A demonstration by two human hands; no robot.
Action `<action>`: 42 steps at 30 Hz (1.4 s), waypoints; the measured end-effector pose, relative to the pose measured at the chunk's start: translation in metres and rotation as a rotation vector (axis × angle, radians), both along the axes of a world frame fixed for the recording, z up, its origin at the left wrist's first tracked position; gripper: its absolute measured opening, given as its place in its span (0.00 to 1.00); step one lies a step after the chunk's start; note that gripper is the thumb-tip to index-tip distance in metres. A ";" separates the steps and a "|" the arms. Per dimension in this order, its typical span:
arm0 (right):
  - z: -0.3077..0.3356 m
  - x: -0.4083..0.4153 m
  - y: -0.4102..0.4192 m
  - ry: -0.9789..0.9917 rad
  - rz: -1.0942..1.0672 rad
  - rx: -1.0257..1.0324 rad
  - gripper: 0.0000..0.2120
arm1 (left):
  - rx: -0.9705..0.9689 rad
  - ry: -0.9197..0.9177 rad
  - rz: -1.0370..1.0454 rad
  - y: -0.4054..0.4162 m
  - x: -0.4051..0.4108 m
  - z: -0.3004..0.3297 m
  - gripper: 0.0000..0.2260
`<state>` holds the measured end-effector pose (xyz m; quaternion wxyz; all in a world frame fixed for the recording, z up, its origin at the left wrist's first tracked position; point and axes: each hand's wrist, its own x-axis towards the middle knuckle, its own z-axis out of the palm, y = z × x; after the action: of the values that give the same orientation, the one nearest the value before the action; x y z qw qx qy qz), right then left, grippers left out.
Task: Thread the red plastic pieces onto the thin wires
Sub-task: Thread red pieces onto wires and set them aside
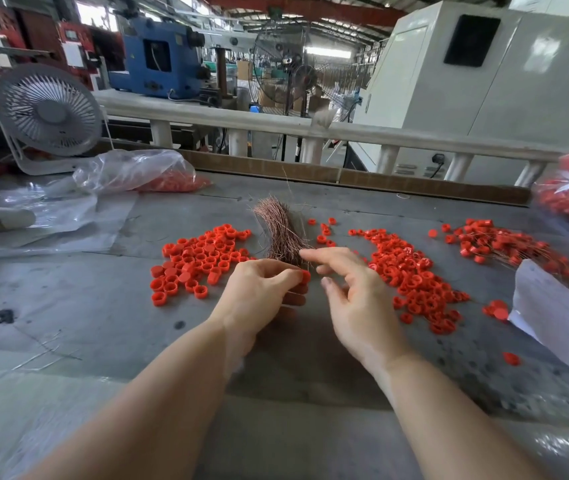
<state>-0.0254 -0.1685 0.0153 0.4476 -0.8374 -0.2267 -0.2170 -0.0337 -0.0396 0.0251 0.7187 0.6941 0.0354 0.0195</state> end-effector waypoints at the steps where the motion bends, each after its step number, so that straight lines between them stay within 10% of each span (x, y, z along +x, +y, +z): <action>1: 0.000 0.000 0.001 -0.006 0.026 -0.022 0.25 | 0.009 -0.004 -0.010 0.000 0.000 0.000 0.08; 42: 0.008 0.003 -0.005 0.057 0.012 0.222 0.11 | -0.032 -0.093 -0.082 -0.002 -0.004 0.002 0.05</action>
<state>-0.0229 -0.1738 0.0231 0.5452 -0.7871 -0.1933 -0.2143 -0.0379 -0.0412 0.0269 0.7309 0.6816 -0.0262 0.0220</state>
